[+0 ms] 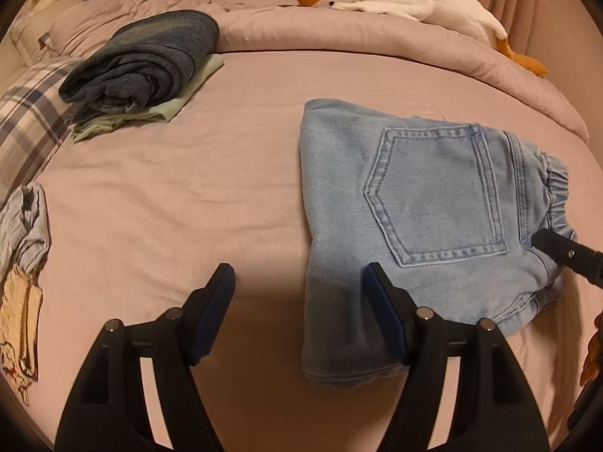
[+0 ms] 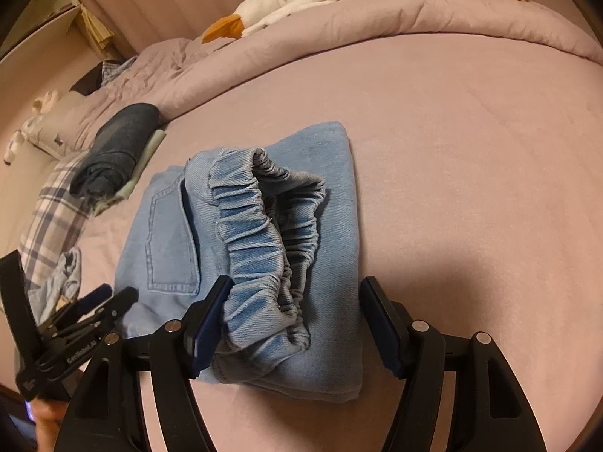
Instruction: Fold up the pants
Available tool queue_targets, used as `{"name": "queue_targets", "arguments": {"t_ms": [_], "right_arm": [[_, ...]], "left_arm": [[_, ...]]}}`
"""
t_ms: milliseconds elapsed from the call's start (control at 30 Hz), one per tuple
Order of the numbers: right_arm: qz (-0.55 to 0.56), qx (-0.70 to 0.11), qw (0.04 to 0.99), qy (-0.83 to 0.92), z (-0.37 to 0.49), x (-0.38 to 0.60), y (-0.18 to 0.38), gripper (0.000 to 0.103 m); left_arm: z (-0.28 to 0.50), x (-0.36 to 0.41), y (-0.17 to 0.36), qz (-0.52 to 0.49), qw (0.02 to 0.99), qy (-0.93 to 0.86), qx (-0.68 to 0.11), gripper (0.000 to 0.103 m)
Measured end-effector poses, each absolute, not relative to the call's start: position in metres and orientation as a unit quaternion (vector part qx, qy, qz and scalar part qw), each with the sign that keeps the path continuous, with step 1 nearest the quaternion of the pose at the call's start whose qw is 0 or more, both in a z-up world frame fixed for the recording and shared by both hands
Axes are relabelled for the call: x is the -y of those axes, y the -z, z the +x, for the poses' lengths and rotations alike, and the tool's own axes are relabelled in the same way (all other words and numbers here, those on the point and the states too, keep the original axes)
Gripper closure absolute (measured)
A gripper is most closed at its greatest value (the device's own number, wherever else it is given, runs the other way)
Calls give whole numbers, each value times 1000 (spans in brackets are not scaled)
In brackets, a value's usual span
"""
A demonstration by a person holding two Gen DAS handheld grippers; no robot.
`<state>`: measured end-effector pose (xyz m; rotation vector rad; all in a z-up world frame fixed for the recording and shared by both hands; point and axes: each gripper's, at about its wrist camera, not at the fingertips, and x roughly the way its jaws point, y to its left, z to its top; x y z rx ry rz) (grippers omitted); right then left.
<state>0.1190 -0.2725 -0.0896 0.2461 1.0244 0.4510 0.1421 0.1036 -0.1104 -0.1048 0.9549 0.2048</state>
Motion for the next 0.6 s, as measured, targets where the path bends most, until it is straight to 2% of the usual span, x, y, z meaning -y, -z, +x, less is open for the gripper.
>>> {"name": "queue_targets", "arguments": {"t_ms": [233, 367, 433, 500, 600], "right_arm": [[111, -467, 854, -200, 101, 275, 74, 35], [100, -457, 861, -201, 90, 277, 63, 33], [92, -449, 866, -201, 83, 276, 57, 28], [79, -439, 872, -203, 73, 274, 49, 28], [61, -428, 878, -206, 61, 270, 39, 24]], "left_arm": [[121, -106, 98, -77, 883, -104, -452, 26], [107, -102, 87, -76, 888, -107, -441, 17], [101, -100, 81, -79, 889, -104, -439, 14], [94, -98, 74, -87, 887, -101, -441, 4], [84, -92, 63, -79, 889, -113, -436, 1]]}}
